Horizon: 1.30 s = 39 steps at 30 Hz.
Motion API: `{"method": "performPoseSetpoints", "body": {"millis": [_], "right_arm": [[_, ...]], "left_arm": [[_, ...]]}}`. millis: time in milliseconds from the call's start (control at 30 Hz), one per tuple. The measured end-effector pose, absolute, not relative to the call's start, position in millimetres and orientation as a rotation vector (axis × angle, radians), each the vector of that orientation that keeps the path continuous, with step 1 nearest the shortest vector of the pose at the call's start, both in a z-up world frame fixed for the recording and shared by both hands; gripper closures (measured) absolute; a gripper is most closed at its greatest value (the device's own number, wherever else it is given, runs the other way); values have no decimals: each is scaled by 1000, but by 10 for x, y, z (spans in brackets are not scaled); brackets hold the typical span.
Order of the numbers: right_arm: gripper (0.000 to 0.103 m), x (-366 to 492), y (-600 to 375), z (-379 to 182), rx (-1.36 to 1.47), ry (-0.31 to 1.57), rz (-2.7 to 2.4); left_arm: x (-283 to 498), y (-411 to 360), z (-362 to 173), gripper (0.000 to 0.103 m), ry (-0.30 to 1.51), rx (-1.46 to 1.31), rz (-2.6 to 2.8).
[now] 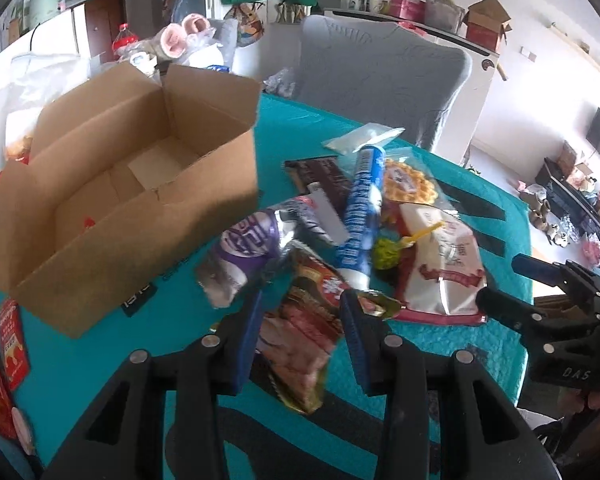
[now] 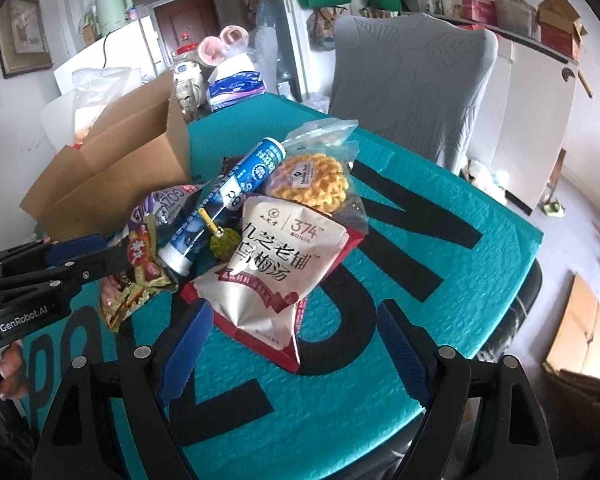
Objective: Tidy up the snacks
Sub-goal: 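Grasp the brown cereal packet with the left tool while the right tool grasps the white plum-drink bag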
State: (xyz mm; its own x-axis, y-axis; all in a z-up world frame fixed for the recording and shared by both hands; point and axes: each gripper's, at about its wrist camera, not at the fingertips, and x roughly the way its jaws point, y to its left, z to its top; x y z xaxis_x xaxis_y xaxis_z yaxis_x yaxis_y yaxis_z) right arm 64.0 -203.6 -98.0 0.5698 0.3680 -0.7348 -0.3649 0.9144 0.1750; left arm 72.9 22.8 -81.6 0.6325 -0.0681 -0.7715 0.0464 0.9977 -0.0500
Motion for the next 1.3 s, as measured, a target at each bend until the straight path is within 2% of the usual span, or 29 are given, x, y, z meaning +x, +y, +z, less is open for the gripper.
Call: {"method": "performPoseSetpoints", "body": {"millis": [433,500,533,567,933,1267,1300], "right_arm": [[18,765,-1927,-1077,-12,893,458],[18,783,-1928,-1080,-6,897,461],[18,802,-1928,-1083,-1,899,463],[18,816,-1929,-1084,2,899,464],[18,1012,-1755,-1117,29,917,502],[18,1147,-1552,-1240,-25,955,476],[21,1124,-1558,-1240,-31,947,483]], "left_arm": [[795,223,-942,63,883,-18,-123],[805,233,-969,52,892,-31,-133],[821,233,-993,38,909,-38,-137],[837,234,-1020,31,929,-40,-135],[833,196,-1276,30,1021,39,-51],[729,319,-1260,32,987,-52,-7],[711,337,-1257,33,980,-65,1]]}}
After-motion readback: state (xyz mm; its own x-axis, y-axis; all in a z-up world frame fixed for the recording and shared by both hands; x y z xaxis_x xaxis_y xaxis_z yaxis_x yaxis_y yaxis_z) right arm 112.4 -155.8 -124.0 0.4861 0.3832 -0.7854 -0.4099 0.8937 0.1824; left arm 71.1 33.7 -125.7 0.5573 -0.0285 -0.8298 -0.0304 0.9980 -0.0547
